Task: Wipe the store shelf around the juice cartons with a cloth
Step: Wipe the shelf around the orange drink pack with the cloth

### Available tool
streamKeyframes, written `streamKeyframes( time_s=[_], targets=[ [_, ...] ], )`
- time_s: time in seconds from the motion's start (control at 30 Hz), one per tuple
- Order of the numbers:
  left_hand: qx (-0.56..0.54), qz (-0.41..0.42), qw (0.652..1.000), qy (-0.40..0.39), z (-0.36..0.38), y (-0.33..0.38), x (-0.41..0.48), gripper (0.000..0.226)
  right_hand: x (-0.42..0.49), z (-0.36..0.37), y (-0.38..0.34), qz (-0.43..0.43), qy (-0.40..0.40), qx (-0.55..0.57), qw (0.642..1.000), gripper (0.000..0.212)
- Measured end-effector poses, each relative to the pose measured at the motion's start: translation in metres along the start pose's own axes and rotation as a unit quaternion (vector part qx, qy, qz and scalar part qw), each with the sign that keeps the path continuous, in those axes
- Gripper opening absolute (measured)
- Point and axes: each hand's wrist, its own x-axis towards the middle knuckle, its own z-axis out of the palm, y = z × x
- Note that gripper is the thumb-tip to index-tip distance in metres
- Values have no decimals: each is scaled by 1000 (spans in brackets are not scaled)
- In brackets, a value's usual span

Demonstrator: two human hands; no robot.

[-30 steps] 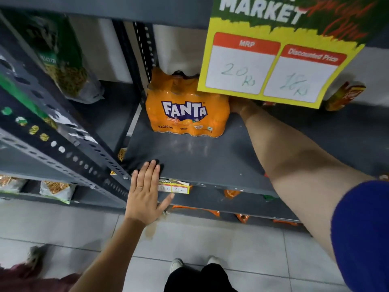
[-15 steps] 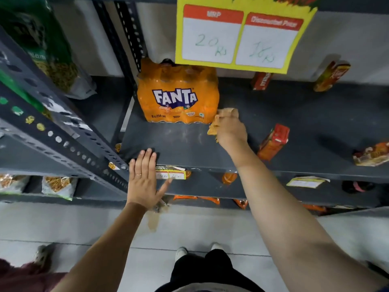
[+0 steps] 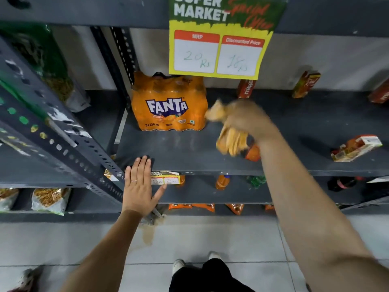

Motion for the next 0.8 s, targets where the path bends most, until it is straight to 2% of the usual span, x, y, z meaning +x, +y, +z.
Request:
streamKeyframes(
  time_s=[0.07,0.13,0.23,0.3,0.4,0.57,0.8],
  targets=[
    [-1,1,1000,2,0,0,-1,86,41,-18,6,50,108,-36,992,21],
    [-8,2,1000,3,0,0,-1,86,72,-20,14,102,130,-74,983,30],
    [-2,-4,1000,7,1,1,-2,86,126,13,47,175,72,-78,979,53],
    [1,-9,1000,9,1,2,-1,86,160,49,70,192,26,-113,975,69],
    [-2,-10,1000,12,2,2,-1,87,131,75,42,213,3,-126,969,56],
    [-11,-14,1000,16,3,5,-2,88,89,105,6,176,-33,-181,967,67],
    [-11,-5,1000,29,3,5,-1,89,28,129,-3,84,-3,-129,988,58]
  ],
)
